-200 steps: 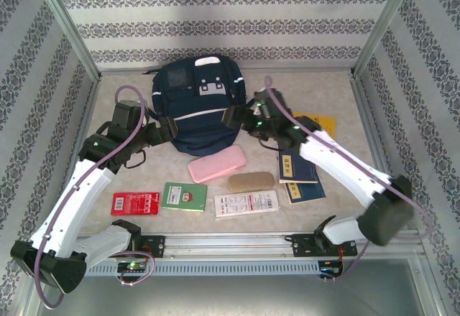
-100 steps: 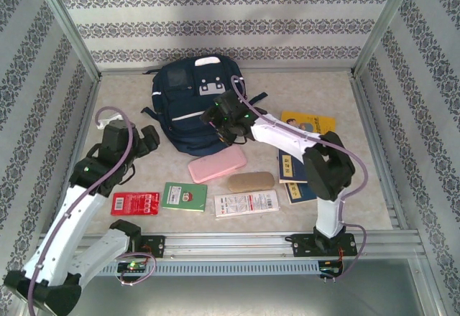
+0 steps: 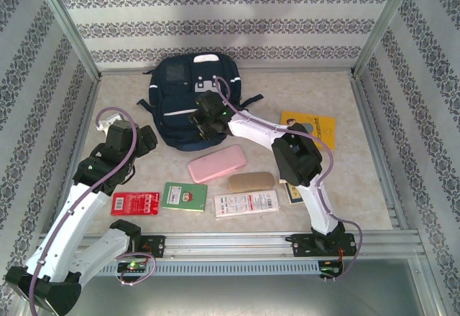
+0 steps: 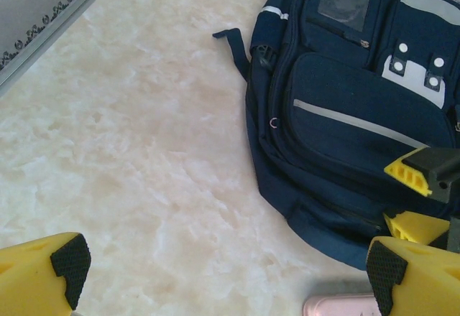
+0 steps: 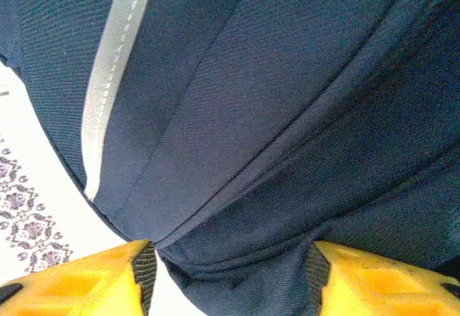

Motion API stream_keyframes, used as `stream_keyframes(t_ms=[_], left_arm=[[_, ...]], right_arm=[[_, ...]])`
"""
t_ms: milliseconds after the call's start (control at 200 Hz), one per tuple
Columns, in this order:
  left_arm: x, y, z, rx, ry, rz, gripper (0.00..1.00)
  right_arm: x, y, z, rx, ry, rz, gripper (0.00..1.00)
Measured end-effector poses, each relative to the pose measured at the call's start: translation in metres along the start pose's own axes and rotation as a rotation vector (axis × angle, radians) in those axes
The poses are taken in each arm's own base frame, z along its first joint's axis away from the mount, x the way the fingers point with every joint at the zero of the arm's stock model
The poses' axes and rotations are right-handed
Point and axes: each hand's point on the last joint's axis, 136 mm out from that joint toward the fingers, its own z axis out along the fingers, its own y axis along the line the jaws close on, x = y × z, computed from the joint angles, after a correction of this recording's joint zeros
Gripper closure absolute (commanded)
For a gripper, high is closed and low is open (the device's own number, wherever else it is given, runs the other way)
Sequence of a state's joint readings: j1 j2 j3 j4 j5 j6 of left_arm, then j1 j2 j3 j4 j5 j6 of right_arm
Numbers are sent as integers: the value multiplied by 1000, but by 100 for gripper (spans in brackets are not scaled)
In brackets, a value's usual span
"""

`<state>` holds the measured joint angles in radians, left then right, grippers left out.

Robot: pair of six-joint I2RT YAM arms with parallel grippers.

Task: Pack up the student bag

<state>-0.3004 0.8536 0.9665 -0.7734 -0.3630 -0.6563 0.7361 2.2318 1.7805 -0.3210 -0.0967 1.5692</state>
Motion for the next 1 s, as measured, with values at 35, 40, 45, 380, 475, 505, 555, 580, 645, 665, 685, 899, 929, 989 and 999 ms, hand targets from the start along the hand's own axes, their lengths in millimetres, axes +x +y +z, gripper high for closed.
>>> stream_keyframes(t_ms=[35, 40, 45, 380, 475, 505, 555, 580, 645, 665, 685, 899, 929, 989, 999], left_arm=[[-1, 1, 0, -5, -4, 0, 1], [-1, 1, 0, -5, -4, 0, 1], [-1, 1, 0, -5, -4, 0, 1], [-1, 2, 0, -13, -10, 1, 1], [0, 3, 1, -15, -7, 2, 1], [0, 3, 1, -15, -6, 2, 1], [1, 3, 2, -15, -5, 3, 1], [2, 3, 2, -15, -3, 3, 1], [2, 2, 3, -9, -1, 3, 2], [2, 1, 3, -8, 0, 3, 2], [3, 1, 3, -5, 0, 2, 2], [2, 0, 4, 2, -5, -1, 2], [1, 0, 3, 1, -10, -2, 2], [-1, 2, 1, -2, -24, -4, 2], [-2, 2, 0, -2, -27, -5, 2]], right_arm=[[0, -2, 2, 7, -2, 1, 76], [0, -2, 2, 7, -2, -2, 77], [0, -3, 2, 8, -3, -2, 78], [-50, -41, -5, 72, -76, -63, 100], [-81, -56, -31, 102, -127, -94, 100], [-94, -60, -40, 110, -149, -104, 100], [-117, -63, -57, 121, -188, -122, 100], [-128, -62, -66, 123, -205, -139, 100], [-153, -59, -84, 120, -238, -182, 100], [-158, -57, -89, 120, -245, -196, 98], [-162, -55, -92, 118, -243, -224, 92], [-112, 12, -106, 23, -127, -678, 42], [-97, 22, -105, 10, -113, -754, 39], [-64, 40, -101, -4, -94, -910, 36], [-61, 42, -101, -4, -93, -928, 36]])
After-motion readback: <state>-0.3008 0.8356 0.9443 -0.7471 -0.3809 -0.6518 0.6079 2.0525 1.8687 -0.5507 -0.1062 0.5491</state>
